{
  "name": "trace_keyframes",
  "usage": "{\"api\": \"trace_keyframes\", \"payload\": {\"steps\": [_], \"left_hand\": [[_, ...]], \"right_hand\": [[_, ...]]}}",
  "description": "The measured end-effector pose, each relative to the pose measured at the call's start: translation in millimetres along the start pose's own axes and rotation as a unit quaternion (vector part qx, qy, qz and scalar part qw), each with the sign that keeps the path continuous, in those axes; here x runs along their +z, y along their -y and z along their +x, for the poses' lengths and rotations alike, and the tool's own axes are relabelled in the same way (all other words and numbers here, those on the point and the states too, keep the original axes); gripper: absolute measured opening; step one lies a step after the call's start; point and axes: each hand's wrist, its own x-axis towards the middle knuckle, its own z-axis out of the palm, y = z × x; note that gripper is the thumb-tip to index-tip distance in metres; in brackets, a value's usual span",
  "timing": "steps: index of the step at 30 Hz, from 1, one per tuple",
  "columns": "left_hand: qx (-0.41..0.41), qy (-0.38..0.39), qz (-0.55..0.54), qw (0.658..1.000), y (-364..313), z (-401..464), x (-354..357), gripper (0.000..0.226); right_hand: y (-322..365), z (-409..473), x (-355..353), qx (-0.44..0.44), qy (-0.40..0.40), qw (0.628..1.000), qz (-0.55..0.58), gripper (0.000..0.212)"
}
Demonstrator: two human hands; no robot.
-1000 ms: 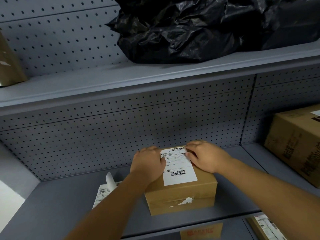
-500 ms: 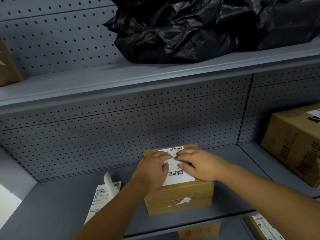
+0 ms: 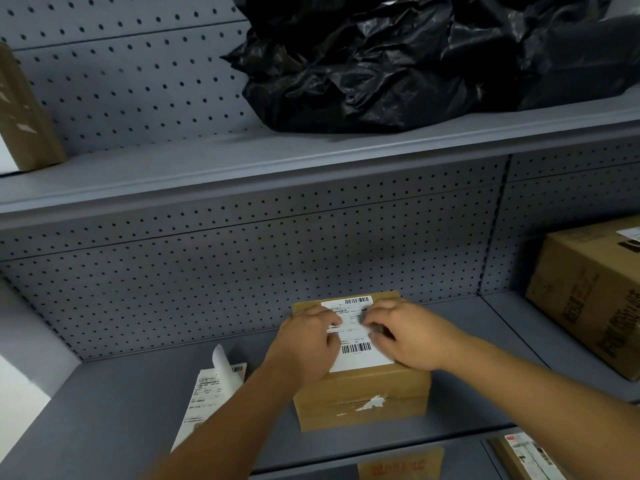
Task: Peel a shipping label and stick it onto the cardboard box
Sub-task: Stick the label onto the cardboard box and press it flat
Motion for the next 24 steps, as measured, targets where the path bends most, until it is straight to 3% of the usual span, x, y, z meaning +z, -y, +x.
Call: {"api": "trace_keyframes", "payload": {"steps": [7,15,24], "left_hand": [[0.009,-0.003,-0.025,1.0,-6.5,-8.0,8.7,0.034],[-0.012,-0.016,0.003,1.0,11.0,-20.8,-2.8,0.032],[0.01,-0.024,-0.016,1.0,-22.0,-23.3,8.7,0.032]], "right_hand": [[16.1,-4.0,12.9,-0.024,-0.015,0.999,0.045,0.036],[-7.6,-21.9,3.0,0.015,-0.019,1.0,0.012,0.041],[19.1,-18.6,14.3,0.016,-0.054,0.998,0.006,0.036]]}}
